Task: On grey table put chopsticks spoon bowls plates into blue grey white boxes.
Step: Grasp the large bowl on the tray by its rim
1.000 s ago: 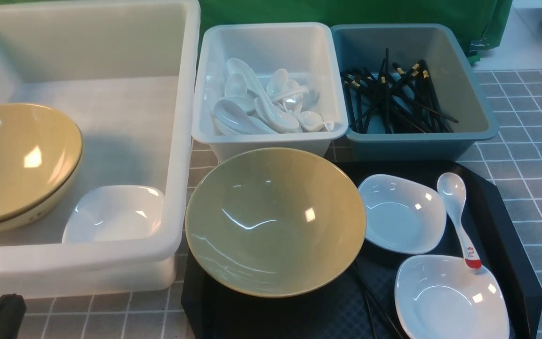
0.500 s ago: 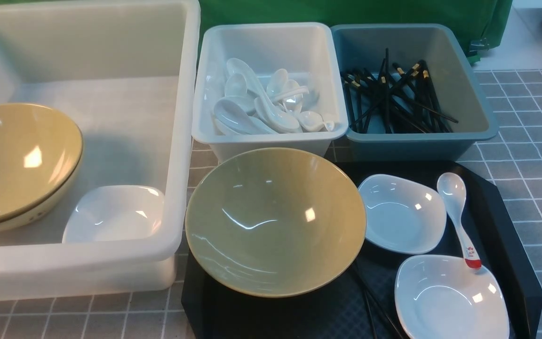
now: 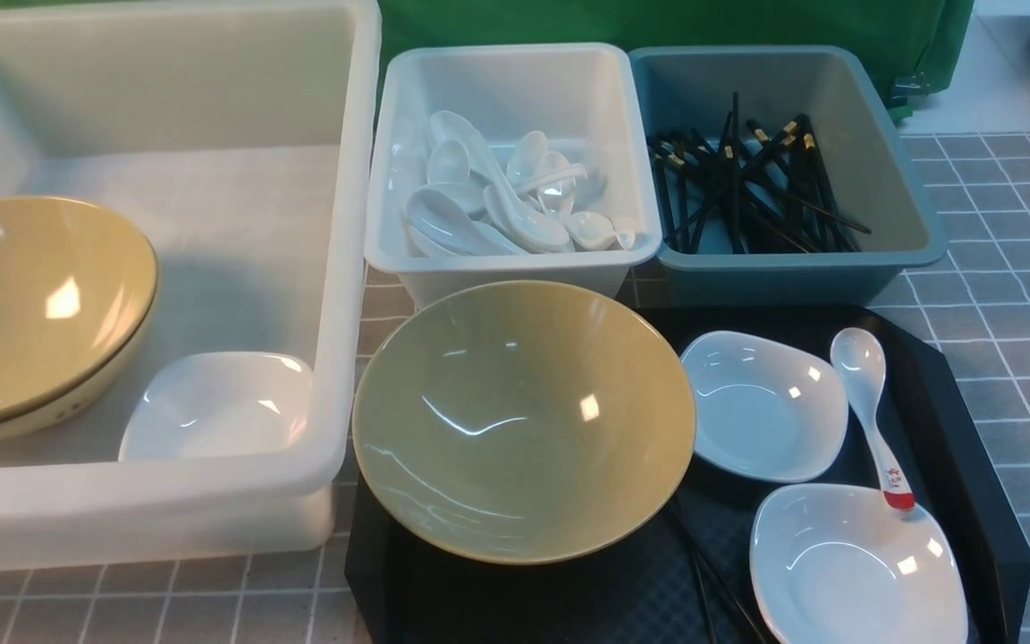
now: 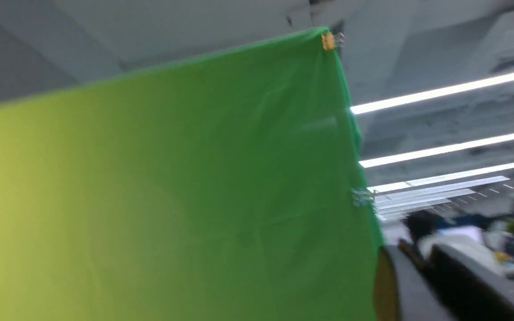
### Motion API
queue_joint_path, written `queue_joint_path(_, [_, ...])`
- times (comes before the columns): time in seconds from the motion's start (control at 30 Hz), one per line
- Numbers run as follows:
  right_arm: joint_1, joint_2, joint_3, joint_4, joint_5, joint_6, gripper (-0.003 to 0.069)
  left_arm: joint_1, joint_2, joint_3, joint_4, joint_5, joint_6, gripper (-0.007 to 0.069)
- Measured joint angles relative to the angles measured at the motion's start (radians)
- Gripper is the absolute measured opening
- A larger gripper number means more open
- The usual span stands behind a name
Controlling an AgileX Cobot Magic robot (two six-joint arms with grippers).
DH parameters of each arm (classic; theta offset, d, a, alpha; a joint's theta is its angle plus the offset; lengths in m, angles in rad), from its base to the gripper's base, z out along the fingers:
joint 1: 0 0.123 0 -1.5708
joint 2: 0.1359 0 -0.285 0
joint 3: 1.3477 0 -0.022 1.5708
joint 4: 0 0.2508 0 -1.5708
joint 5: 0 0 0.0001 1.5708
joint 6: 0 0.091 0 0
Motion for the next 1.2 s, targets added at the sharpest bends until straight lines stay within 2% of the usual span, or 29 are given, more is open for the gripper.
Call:
queue_joint_path(0.07, [0.000,0.078,-0.082,0.000,0.162,-0.055,0.0034,0.000,0.148,-0.104,0.002,0.072,-0.020,-0.0008])
queue_joint_path(0.17, [0.000,0.160,-0.102,0.000,0.289,-0.110,0.0034,0.000,0.293,-0.162,-0.031,0.123,-0.071,-0.0008])
queue_joint_path(0.3, [0.015,0.318,-0.118,0.005,0.551,-0.196,0.0034,-0.034,0.522,-0.285,-0.060,0.430,-0.106,-0.0008])
queue_joint_path(0.4, [0.058,0.406,-0.159,0.034,0.742,-0.317,0.0034,-0.101,0.654,-0.377,-0.086,0.691,-0.025,-0.0008])
queue_joint_path(0.43, [0.061,0.417,-0.165,0.040,0.763,-0.327,0.0034,-0.107,0.661,-0.377,-0.089,0.704,-0.016,-0.0008])
queue_joint_path(0.5, [0.103,0.490,-0.186,0.088,0.846,-0.412,0.0034,-0.193,0.753,-0.439,-0.165,0.825,0.113,-0.0008])
queue_joint_path(0.53, [0.111,0.496,-0.187,0.099,0.853,-0.420,0.0034,-0.193,0.761,-0.443,-0.172,0.832,0.124,-0.0008])
queue_joint_path(0.6, [0.154,0.553,-0.188,0.168,0.848,-0.478,0.0034,-0.282,0.862,-0.484,-0.287,0.896,0.254,-0.0008])
queue_joint_path(0.7, [0.203,0.607,-0.171,0.221,0.777,-0.552,0.0034,-0.387,0.980,-0.537,-0.386,0.939,0.353,-0.0008])
queue_joint_path(0.73, [0.206,0.610,-0.171,0.223,0.773,-0.552,0.0034,-0.394,0.988,-0.542,-0.394,0.945,0.358,-0.0008])
queue_joint_path(0.77, [0.226,0.625,-0.167,0.238,0.755,-0.559,0.0034,-0.443,1.056,-0.574,-0.407,0.966,0.386,-0.0008])
queue_joint_path(0.93, [0.271,0.633,-0.166,0.253,0.740,-0.573,0.0034,-0.590,1.263,-0.700,-0.359,1.003,0.402,-0.0008])
queue_joint_path(1.2, [0.277,0.634,-0.166,0.269,0.740,-0.573,0.0034,-0.666,1.593,-0.834,-0.294,0.994,0.363,-0.0008])
